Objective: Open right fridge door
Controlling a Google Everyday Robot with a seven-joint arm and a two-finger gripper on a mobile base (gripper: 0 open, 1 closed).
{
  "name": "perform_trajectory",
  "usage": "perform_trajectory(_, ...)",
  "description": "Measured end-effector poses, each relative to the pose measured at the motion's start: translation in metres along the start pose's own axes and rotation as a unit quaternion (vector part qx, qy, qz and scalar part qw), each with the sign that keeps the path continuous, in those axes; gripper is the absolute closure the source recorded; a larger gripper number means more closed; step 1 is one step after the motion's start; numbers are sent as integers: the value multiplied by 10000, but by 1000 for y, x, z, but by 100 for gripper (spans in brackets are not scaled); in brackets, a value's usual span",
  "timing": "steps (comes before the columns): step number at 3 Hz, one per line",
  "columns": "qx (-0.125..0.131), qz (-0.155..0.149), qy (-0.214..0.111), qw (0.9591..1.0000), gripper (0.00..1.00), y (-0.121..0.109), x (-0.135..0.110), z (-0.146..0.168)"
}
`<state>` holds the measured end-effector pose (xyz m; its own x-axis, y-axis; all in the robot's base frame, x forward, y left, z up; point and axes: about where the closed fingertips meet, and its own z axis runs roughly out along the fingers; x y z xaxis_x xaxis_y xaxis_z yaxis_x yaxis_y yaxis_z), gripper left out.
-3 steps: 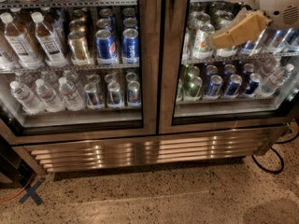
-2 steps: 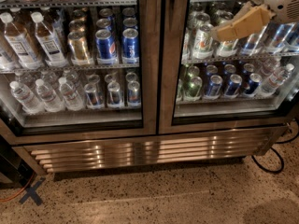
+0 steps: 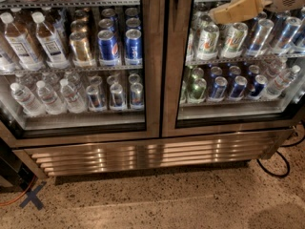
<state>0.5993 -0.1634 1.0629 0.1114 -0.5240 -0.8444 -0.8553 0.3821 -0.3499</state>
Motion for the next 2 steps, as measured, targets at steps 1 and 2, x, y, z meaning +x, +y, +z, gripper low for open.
perform_trajectory(1,-177,-83,-46,9998,33,-8,-8,15)
perform_trajectory(2,-337,-186,-75,9992,34,-13,-17,28)
